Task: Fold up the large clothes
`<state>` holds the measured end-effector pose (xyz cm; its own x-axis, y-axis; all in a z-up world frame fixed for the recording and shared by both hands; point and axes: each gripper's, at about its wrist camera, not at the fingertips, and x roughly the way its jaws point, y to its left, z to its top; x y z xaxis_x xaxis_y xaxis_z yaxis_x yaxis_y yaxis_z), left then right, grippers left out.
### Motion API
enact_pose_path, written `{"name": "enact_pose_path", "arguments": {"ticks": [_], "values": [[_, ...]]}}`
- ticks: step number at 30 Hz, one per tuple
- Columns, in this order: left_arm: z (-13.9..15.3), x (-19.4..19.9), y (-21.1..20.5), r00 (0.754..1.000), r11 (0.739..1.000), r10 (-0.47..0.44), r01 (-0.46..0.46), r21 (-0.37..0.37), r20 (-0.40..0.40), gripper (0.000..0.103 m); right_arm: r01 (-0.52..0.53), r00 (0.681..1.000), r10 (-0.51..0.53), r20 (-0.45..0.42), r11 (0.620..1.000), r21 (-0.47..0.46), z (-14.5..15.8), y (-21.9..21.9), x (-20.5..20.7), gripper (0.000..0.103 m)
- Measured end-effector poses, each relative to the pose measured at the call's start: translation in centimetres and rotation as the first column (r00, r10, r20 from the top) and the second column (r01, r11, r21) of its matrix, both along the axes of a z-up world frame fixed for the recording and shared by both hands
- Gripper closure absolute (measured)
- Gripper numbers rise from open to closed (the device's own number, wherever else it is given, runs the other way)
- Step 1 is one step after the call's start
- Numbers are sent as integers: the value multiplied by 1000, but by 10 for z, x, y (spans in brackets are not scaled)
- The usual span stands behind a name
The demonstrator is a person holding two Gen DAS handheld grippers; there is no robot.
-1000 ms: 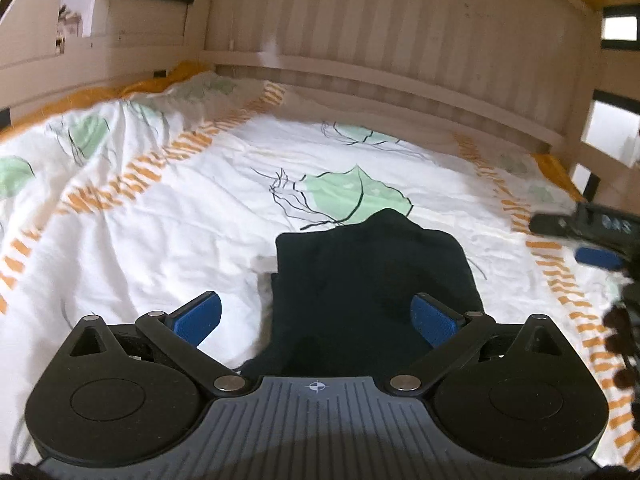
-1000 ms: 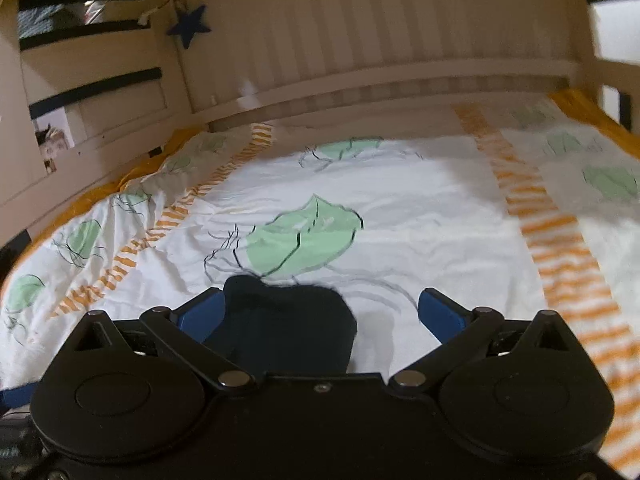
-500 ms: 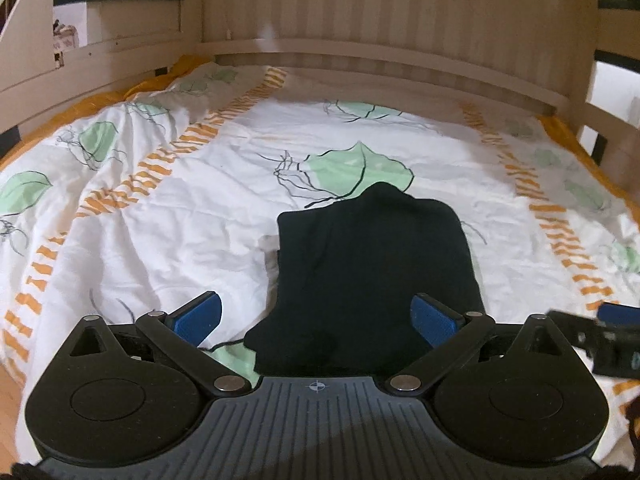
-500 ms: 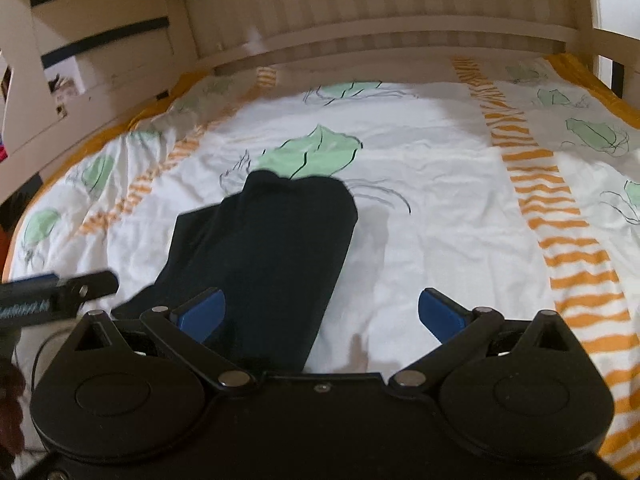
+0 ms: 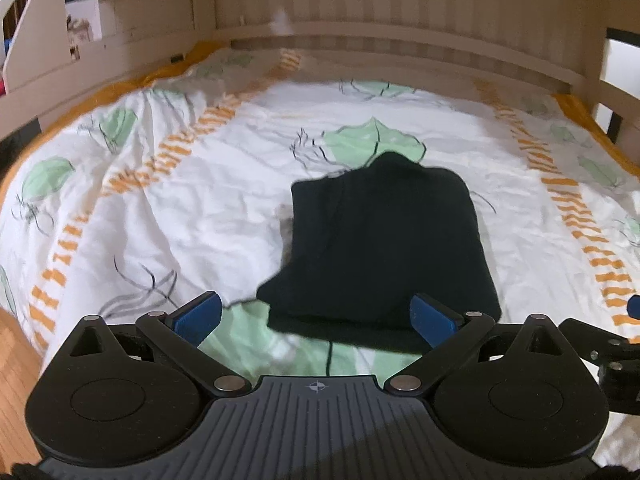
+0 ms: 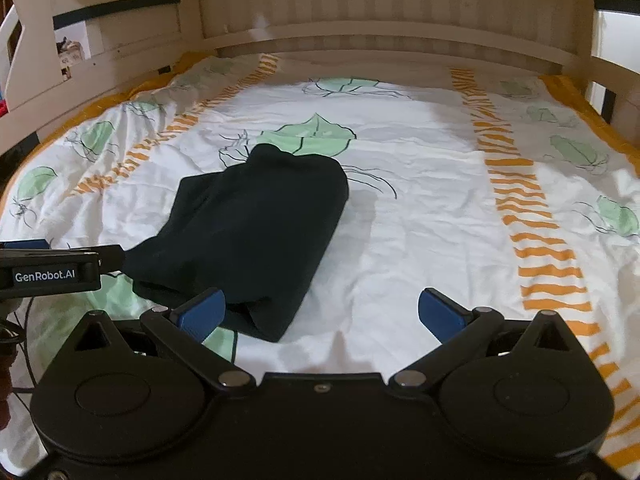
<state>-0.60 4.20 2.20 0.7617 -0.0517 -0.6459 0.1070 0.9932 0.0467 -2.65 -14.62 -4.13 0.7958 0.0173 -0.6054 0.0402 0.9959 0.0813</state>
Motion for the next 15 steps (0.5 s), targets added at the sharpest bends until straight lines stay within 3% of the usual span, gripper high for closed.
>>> {"name": "enact_pose_path", "arguments": {"ticks": [15], "values": [[-6,-9,0,998,1000,-2,1,-1,-67,1,-6,997,12,-72,996,87,-8,-7,-8,1]]}}
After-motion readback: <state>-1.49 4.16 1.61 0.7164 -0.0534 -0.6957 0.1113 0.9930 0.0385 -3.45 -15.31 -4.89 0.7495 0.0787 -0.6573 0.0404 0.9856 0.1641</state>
